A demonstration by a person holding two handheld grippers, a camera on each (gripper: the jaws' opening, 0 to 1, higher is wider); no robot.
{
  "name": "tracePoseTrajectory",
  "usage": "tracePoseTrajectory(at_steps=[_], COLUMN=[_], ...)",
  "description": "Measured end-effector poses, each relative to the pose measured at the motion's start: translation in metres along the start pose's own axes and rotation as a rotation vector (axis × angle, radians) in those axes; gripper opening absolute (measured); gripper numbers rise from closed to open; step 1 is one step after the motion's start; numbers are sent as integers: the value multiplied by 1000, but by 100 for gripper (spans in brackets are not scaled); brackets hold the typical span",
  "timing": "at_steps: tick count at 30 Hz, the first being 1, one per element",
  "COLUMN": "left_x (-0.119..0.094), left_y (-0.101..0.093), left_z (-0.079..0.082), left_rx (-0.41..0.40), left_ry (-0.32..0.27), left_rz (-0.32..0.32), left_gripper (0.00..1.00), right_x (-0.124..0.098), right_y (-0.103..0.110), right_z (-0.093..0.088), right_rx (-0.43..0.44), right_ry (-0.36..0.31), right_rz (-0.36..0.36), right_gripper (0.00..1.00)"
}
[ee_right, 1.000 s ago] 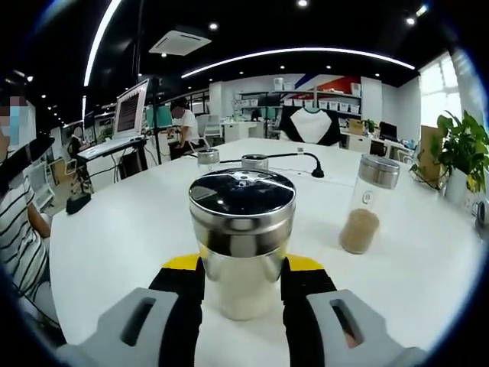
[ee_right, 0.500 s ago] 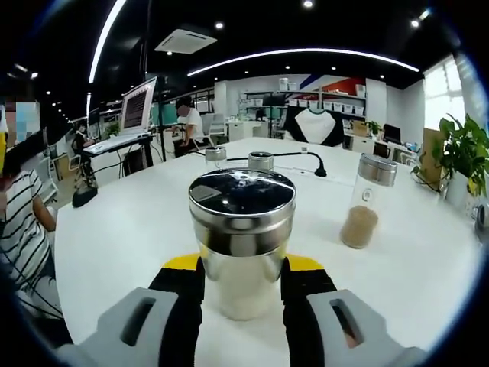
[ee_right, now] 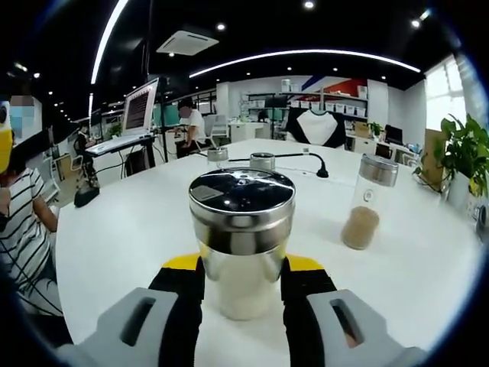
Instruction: Rotate the seasoning bottle until the label or dispensing opening points toward the visible target arrow and the bottle remains upright within the marked orientation range
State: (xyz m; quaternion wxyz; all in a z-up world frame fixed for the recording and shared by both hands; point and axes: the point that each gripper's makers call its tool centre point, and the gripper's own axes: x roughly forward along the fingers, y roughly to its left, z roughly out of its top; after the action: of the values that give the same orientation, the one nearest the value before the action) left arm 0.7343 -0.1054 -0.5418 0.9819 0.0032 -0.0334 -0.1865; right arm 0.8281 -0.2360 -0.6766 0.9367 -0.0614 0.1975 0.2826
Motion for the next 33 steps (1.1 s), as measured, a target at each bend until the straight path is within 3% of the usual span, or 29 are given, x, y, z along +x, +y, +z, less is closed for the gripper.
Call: tracePoseTrajectory(at_steps=[2,4,5,8,11,17,21,27,33], left_x=[-2,-2,-3,-5,-6,-10,-12,-15,-16], left_y=[0,-2,-2,-4,-4,-5,-3,-1,4], left_z=[-1,-1,-1,-1,-1,-1,1,1,0], left_rx=[3,7,2,-6,-6,-8,-6,1,-5], left_ry=[1,3,3,-2,-2,-2,-6,-5,2], left_rz=[16,7,9,8,8,11,17,22,34], left_gripper=[99,99,99,99,99,99,99,99,99], right_x=[-1,-1,0,-4,-6,-3,-3,4,9], right_y=[0,-4,0,2,-2,-2,11,9,16], right_z=[-2,-3,-1,1,7,3,5,8,18], right_rx=[-30,-28,-43,2,-58,-141,-180,-196,-178], right_ry=[26,31,7,-17,-58,-30,-61,-53,-94], right_rz=[16,4,64,155,205,313,420,426,497], right_gripper=[40,51,55,57,58,62,63,61,52])
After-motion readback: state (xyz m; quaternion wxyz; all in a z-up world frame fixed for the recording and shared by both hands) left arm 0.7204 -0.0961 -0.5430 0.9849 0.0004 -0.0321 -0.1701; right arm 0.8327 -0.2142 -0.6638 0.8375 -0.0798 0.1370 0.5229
